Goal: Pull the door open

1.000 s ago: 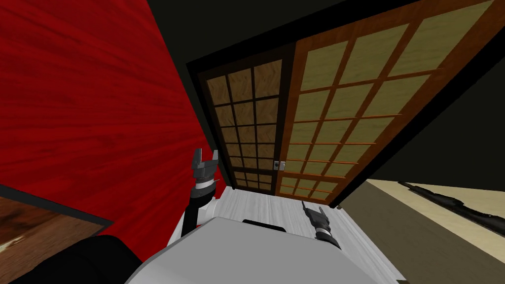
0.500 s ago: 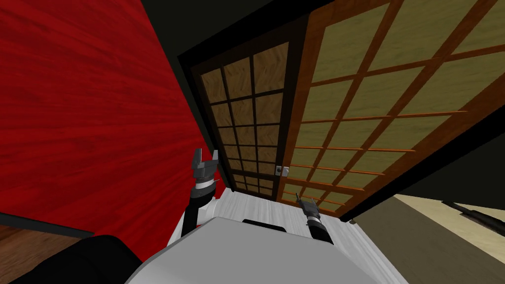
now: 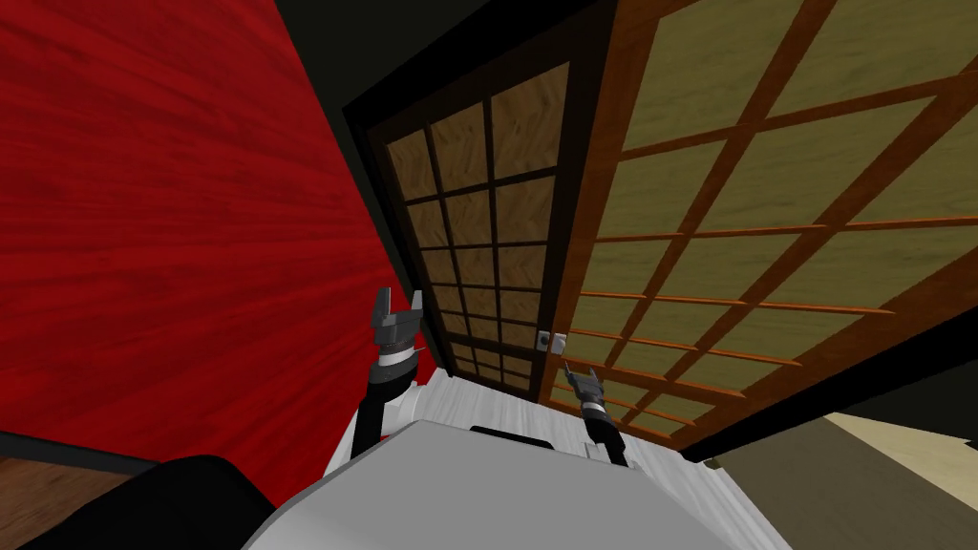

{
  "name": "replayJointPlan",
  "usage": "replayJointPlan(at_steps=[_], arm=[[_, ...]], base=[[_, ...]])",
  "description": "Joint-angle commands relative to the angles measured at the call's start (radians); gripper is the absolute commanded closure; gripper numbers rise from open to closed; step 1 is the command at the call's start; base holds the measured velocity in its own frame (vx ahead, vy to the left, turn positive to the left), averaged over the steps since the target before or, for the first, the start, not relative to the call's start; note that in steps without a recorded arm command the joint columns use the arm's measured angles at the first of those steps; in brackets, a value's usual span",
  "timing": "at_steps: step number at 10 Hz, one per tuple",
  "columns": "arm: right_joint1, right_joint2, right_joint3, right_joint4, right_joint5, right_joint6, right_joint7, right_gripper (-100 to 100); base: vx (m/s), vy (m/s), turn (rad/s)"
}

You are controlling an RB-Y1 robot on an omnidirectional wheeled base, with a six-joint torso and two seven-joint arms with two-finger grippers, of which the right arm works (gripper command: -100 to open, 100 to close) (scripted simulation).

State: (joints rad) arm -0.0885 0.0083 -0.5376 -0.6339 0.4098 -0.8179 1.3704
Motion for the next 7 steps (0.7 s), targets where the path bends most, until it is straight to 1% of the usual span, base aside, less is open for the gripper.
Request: replayJointPlan(at_steps=[1, 2, 3, 4, 5, 6, 7], arm=[[-0.016, 0.012, 0.012, -0.026, 0.006, 0.007, -0.007, -100], [-0.016, 0.012, 0.012, -0.026, 0.006, 0.007, -0.007, -100], [-0.047, 0.027, 0.021, -0.034, 0.009, 0.003, -0.006, -100], [-0.047, 0.027, 0.021, -0.034, 0.009, 0.003, -0.006, -100], [-0.037, 0.025, 0.021, -0.037, 0.010, 0.000, -0.008, -100], [-0.037, 0.025, 0.021, -0.037, 0.010, 0.000, -0.008, 100], [-0.037, 0.025, 0.021, -0.037, 0.010, 0.000, -0.008, 100]], base=[[0.214, -0.038, 0.081], [0.149, -0.029, 0.035], [0.176, -0.029, 0.140], [0.170, -0.027, 0.068], [0.046, -0.001, -0.028], [-0.020, 0.007, 0.018], [-0.028, 0.008, 0.016]])
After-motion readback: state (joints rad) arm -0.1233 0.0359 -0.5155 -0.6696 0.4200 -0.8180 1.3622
